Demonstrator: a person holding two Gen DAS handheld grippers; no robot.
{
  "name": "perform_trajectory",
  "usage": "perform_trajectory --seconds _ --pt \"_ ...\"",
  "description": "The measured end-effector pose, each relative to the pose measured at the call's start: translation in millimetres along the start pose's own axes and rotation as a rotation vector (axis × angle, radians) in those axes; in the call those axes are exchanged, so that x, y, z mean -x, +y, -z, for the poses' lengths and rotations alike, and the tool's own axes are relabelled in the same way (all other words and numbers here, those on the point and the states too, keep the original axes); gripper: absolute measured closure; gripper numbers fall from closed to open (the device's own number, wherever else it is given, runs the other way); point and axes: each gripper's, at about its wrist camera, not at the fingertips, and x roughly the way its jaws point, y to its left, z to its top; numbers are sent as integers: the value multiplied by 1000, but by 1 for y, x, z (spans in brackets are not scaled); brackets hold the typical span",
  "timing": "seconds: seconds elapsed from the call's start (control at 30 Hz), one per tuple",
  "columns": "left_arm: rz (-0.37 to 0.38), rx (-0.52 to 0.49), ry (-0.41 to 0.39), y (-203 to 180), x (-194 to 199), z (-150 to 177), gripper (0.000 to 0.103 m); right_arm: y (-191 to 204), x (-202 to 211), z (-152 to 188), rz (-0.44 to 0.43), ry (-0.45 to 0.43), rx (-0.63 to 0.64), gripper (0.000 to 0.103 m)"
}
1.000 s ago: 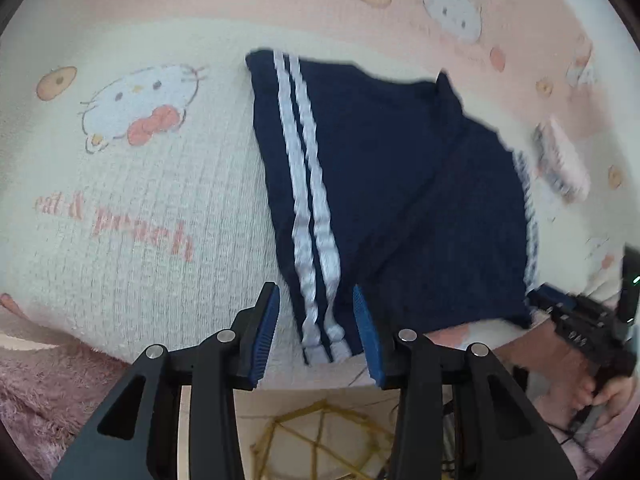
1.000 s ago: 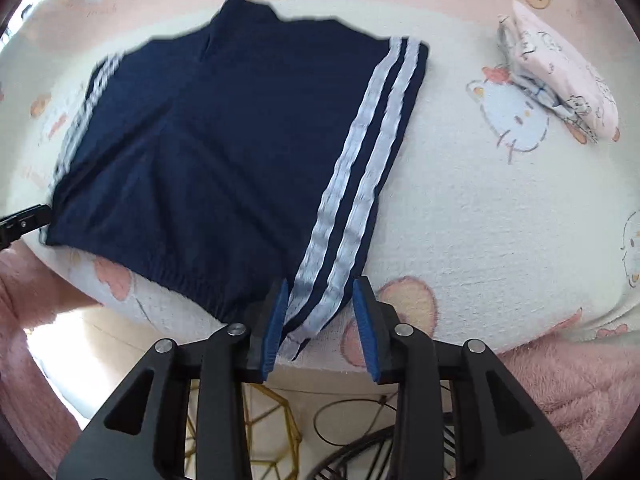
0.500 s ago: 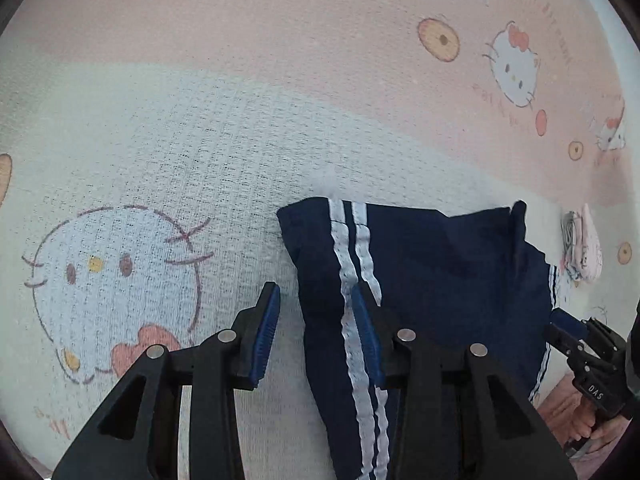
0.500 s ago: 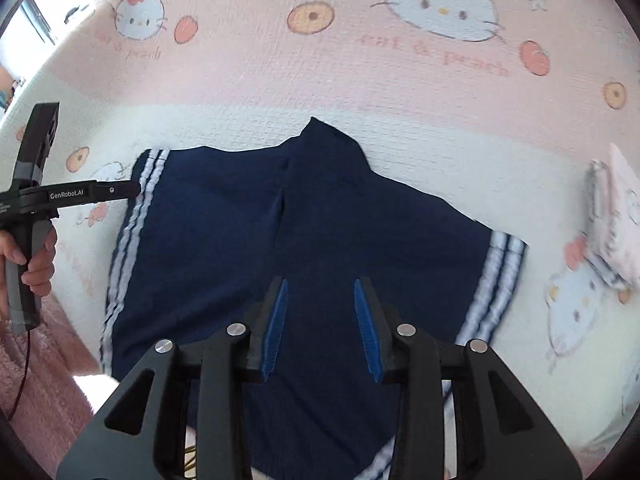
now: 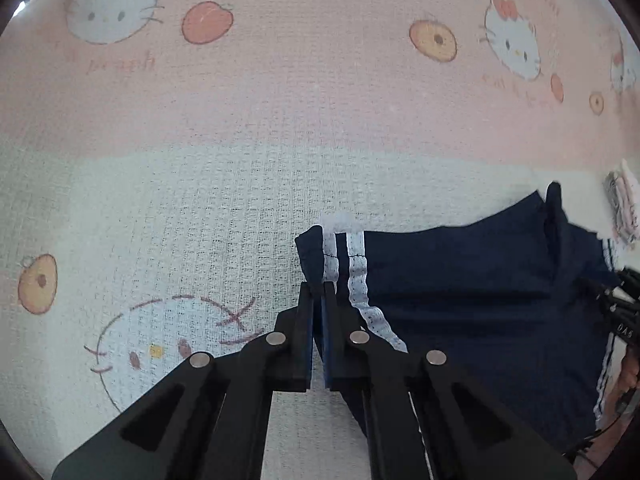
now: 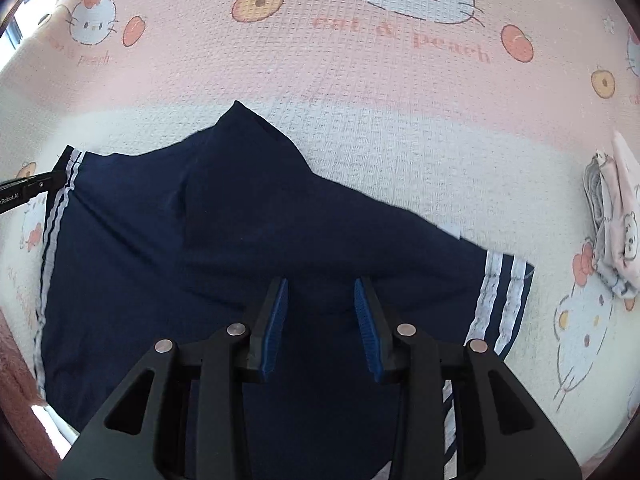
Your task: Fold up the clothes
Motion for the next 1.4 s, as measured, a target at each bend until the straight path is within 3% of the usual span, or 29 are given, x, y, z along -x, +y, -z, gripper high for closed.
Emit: perform_trajectory --seconds 0.1,0.2,0.3,0.37,0.47,0.53,0.67,0.8,0.93,1.03,1.13,1.23,1.3,1.4 --pt "-5 -37 -8 -15 10 4 94 -7 3 -6 -4 -8 -24 70" --pt "-11 -75 -15 -29 20 8 91 -18 34 0 -34 -47 -117 69" --pt "-16 -112 -23 -44 29 11 89 -9 68 18 -25 -65 -92 69" --pt "57 -138 8 -62 31 28 89 13 74 37 -53 -45 -51 69" --pt "157 -170 83 -92 30 67 89 33 73 73 -182 -1 -16 69" --pt "135 -196 141 -107 23 90 89 47 62 96 -263 33 -7 69" --pt "-13 -257 177 -112 11 107 86 54 45 122 -176 88 20 70" --pt "6 -125 162 -95 28 108 85 37 58 138 -183 121 -35 69" --pt "156 39 115 -94 45 115 85 21 74 143 -172 58 -110 69" --pt "80 16 212 -102 21 131 85 19 71 154 -97 130 -68 69" --pt "127 56 177 -92 30 128 85 26 79 166 -23 156 12 69" --pt "176 108 128 -82 44 123 83 23 95 176 -25 165 -27 68" --pt "133 129 166 -77 36 126 79 25 100 183 -46 162 -31 66" --pt "49 156 247 -70 18 132 74 27 99 188 -7 184 -15 60"
